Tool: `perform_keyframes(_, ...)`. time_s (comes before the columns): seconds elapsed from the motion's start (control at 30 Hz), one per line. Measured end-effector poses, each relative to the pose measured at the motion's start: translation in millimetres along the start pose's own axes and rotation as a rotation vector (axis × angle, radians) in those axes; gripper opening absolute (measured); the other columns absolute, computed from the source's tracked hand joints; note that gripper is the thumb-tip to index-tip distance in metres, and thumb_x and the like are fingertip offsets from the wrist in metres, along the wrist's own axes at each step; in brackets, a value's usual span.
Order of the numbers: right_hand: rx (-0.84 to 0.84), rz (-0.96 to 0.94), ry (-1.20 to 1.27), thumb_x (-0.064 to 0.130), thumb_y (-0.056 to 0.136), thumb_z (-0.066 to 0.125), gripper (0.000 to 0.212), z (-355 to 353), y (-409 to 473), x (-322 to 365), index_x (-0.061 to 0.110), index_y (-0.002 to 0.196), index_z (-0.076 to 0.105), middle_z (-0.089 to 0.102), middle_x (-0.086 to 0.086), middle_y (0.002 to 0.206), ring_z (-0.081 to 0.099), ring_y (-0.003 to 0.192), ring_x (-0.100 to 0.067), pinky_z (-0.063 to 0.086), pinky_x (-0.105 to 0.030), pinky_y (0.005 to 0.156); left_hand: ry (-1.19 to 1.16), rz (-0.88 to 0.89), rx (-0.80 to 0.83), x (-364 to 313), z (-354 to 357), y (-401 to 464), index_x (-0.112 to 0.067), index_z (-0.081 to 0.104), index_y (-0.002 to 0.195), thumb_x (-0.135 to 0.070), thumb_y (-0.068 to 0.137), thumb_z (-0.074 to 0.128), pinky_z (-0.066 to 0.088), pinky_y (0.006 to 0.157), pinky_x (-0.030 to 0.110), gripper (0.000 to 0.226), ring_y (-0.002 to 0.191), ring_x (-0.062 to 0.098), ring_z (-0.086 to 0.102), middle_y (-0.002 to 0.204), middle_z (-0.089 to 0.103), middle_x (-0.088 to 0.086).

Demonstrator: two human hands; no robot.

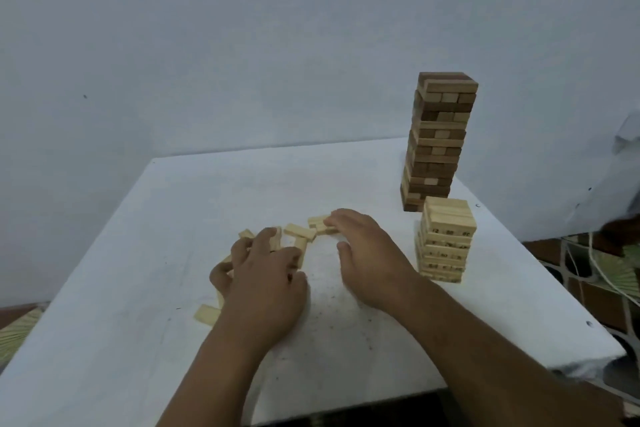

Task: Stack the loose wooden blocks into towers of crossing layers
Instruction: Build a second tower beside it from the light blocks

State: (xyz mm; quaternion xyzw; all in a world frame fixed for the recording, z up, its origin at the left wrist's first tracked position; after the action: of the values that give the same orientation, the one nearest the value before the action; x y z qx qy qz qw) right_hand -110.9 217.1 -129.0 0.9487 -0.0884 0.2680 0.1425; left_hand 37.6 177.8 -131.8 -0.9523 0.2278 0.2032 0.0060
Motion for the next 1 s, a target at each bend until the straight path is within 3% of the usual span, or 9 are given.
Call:
perform_keyframes(0.07, 0.069, 0.006, -0.088, 0.003, 0.097, 0.042, 0.053, 10.7, 15.9, -4.8, 0.023, 0.146, 0.04, 0.029, 0.007, 0.157, 0.025, 0.143, -0.014, 0.022, -0.028, 0.117, 0.021, 0.008, -0.003, 1.4, -0.3, -0.8, -0.04, 0.061, 0.114, -0.034, 0.093, 0.043, 0.011, 0.106, 0.048, 0.028, 0.143, 0.017, 0.006, 0.157, 0.018, -0.016)
perform_keyframes(0.13, 0.128, -0.014, -0.169, -0.002, 0.094, 0.04, 0.058, 18.6, 27.3, -5.2, 0.022, 0.146, 0.041, 0.034, 0.004, 0.155, 0.03, 0.14, -0.018, 0.027, -0.031, 0.114, 0.036, 0.015, 0.0, 3.1, 0.3, -0.6, -0.04, 0.06, 0.114, -0.031, 0.095, 0.042, 0.009, 0.106, 0.048, 0.028, 0.144, 0.015, 0.004, 0.158, 0.015, -0.018)
perform_keyframes(0.2, 0.092, -0.034, -0.255, -0.003, 0.09, 0.043, 0.055, 17.7, 33.1, -3.4, 0.023, 0.138, 0.05, 0.05, 0.003, 0.139, 0.045, 0.121, -0.02, 0.039, -0.034, 0.103, 0.039, 0.025, 0.006, 2.4, 2.2, -0.9, -0.038, 0.061, 0.111, -0.026, 0.096, 0.041, 0.006, 0.107, 0.048, 0.028, 0.145, 0.015, 0.002, 0.159, 0.013, -0.018)
perform_keyframes(0.27, 0.013, -0.032, -0.343, -0.001, 0.087, 0.047, 0.047, 11.9, 33.9, -3.2, 0.024, 0.125, 0.06, 0.061, 0.003, 0.118, 0.048, 0.101, -0.018, 0.045, -0.033, 0.089, 0.035, 0.046, 0.002, 0.1, 3.7, -2.0, -0.035, 0.061, 0.105, -0.022, 0.095, 0.039, 0.001, 0.104, 0.045, 0.027, 0.146, 0.014, 0.001, 0.16, 0.014, -0.018)
perform_keyframes(0.4, 0.002, 0.024, -0.38, 0.016, 0.093, 0.046, 0.025, 4.6, 16.4, -11.5, 0.018, 0.1, 0.07, 0.059, 0.002, 0.092, 0.044, 0.089, -0.015, 0.048, -0.031, 0.073, 0.017, 0.106, -0.025, -7.4, 4.8, -6.3, -0.035, 0.064, 0.104, -0.016, 0.093, 0.043, 0.002, 0.102, 0.042, 0.03, 0.146, 0.011, 0.004, 0.158, 0.019, -0.02)
perform_keyframes(0.5, 0.011, 0.021, -0.384, 0.033, 0.098, 0.045, 0.029, -3.7, -14.3, -10.9, 0.02, 0.079, 0.063, 0.052, 0.004, 0.081, 0.041, 0.084, -0.014, 0.037, -0.029, 0.064, -0.013, 0.153, -0.009, -15.5, 7.3, -10.1, -0.036, 0.065, 0.104, -0.014, 0.091, 0.047, 0.004, 0.108, 0.044, 0.031, 0.146, 0.01, 0.002, 0.157, 0.019, -0.021)
perform_keyframes(0.67, -0.033, 0.11, -0.301, 0.045, 0.097, 0.047, 0.033, -29.7, -70.7, -21.6, 0.024, 0.098, 0.073, 0.06, 0.008, 0.091, 0.049, 0.085, -0.007, 0.048, -0.024, 0.077, -0.073, 0.262, 0.049, -36.9, 15.5, -20.6, -0.043, 0.064, 0.099, -0.029, 0.093, 0.052, 0.0, 0.106, 0.04, 0.02, 0.145, 0.005, 0.001, 0.154, 0.021, -0.022)
perform_keyframes(0.8, -0.016, 0.179, -0.31, 0.055, 0.093, 0.049, 0.037, -46.2, -98.2, -35.1, 0.031, 0.107, 0.073, 0.063, 0.012, 0.097, 0.048, 0.085, -0.003, 0.042, -0.015, 0.078, -0.081, 0.331, 0.106, -59.2, 28.1, -31.2, -0.046, 0.062, 0.099, -0.041, 0.091, 0.054, 0.003, 0.111, 0.043, 0.012, 0.143, 0.002, 0.012, 0.147, 0.034, -0.027)
perform_keyframes(1.0, 0.025, 0.254, -0.255, 0.072, 0.078, 0.058, 0.046, -57.8, -121.2, -52.8, 0.035, 0.102, 0.071, 0.059, 0.016, 0.099, 0.046, 0.09, -0.003, 0.036, -0.018, 0.08, -0.12, 0.432, 0.167, -85.9, 35.5, -44.6, -0.038, 0.065, 0.099, -0.045, 0.09, 0.056, 0.01, 0.114, 0.045, 0.014, 0.126, -0.005, 0.029, 0.119, 0.054, -0.026)
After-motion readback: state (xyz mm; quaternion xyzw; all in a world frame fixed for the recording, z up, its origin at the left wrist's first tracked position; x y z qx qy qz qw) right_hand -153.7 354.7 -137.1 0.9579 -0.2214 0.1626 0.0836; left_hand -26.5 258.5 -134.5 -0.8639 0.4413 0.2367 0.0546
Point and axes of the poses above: each hand's wrist, its own y-axis towards the middle knuckle, its own z-axis out of the palm, x = y × z, the point moved 7 cm from there along y, towards the middle knuckle
